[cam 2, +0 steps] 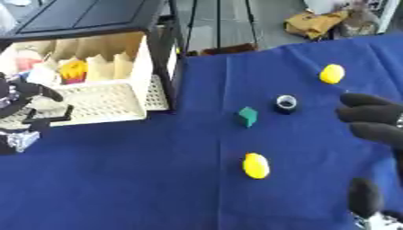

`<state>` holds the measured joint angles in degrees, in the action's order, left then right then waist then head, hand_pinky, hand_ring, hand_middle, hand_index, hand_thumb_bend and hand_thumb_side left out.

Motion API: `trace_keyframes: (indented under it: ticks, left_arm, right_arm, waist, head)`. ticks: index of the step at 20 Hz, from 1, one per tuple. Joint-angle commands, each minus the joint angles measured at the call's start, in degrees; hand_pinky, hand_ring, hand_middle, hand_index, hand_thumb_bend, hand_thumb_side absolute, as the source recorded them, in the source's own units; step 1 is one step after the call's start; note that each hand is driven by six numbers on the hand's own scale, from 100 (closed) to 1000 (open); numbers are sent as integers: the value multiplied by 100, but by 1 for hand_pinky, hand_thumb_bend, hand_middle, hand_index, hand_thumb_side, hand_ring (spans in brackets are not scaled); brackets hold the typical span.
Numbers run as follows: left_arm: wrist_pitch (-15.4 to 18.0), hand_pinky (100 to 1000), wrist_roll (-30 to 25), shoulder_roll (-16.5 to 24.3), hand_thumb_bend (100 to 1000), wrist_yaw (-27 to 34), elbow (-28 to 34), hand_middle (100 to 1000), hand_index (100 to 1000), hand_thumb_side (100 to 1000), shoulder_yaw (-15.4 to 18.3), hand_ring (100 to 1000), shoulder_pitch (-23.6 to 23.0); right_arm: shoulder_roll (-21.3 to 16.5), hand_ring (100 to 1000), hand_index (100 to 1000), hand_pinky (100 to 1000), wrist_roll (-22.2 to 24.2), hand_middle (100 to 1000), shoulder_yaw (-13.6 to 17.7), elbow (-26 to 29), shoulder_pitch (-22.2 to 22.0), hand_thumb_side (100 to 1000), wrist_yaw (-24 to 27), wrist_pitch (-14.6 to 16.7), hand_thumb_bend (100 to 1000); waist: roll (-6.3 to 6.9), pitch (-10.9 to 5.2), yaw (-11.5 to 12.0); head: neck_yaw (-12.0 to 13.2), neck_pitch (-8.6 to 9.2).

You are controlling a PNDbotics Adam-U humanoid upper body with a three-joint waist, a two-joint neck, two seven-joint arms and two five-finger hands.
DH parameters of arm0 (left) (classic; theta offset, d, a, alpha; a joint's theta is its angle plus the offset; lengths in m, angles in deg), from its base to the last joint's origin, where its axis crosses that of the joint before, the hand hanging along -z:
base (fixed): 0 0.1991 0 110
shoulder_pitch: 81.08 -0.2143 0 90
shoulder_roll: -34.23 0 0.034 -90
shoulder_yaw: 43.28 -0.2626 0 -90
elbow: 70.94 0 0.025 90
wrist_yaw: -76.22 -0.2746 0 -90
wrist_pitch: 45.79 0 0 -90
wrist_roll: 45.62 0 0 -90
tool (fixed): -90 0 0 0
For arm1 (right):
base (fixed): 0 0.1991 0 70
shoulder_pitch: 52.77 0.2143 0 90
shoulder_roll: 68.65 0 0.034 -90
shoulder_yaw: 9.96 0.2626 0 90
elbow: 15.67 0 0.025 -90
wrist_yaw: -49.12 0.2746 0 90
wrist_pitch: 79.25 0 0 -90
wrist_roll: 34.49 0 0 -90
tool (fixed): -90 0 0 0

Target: Pick up objects from table and place into drawer.

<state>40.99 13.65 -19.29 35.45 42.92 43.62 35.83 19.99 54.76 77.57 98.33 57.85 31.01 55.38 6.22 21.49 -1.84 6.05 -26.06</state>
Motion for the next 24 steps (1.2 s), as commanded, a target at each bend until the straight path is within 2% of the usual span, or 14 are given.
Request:
trace_keyframes:
  ticks: [1,5,11,14,18,21,22,23,24]
  left_arm:
    - [63,100,126,279,100,83,73,164,868,244,201,116,-8]
    - [145,100,198,293,100,223,73,162,869,247,270,113,-34]
    - [1079,100,749,138,100,1809,73,159,863,263,544,100,181]
    - [1261,100,1129,125,100,2265,73,157,875,298,685,100,254]
    - [1260,100,1931,83,100,2995,73,156,895,397,893,100,409]
    - [1202,100,2637,64,100,3558,73,177,919,530,1029,111,478]
    - [1209,100,2873,49,100,3739,73,180,920,545,1051,114,480]
    - [1219,100,3127,9,100,3934,73,211,941,670,1075,144,476]
    - [1233,100,3376,-32,100,4123,73,218,944,682,1090,149,462]
  right_arm:
    - [-69,868,835,736,-41,757,47,59,15,496,-6,-4,100]
    - [-74,868,835,736,-65,757,57,59,9,494,-12,-4,100]
    - [-144,865,832,734,-202,758,118,59,13,484,-7,40,100]
    - [-189,864,830,734,-279,759,132,59,16,479,-2,73,100]
    - [-248,863,829,733,-365,760,147,59,19,476,18,102,100]
    - [-291,861,827,732,-410,761,155,59,18,473,32,115,100]
    - [-315,860,827,732,-430,761,158,59,21,473,41,130,100]
    - [-353,859,826,731,-458,762,164,59,28,469,53,150,100]
    - [-399,858,826,731,-490,762,172,59,35,468,67,173,100]
  waist:
    - [-36,-151,20]
    - [-40,-156,20]
    - [-71,-149,45]
    - [-84,-155,50]
    - [-87,-172,62]
    - [-86,-187,70]
    - [-87,-192,70]
    - [-90,-198,70]
    - [-93,-202,70]
  head:
    - [-18,-21]
    - [-39,-34]
    - [-376,-86]
    - [-438,-96]
    - [-492,-79]
    - [-527,-48]
    - [-534,-40]
    - [-543,-39]
    - [-551,-39]
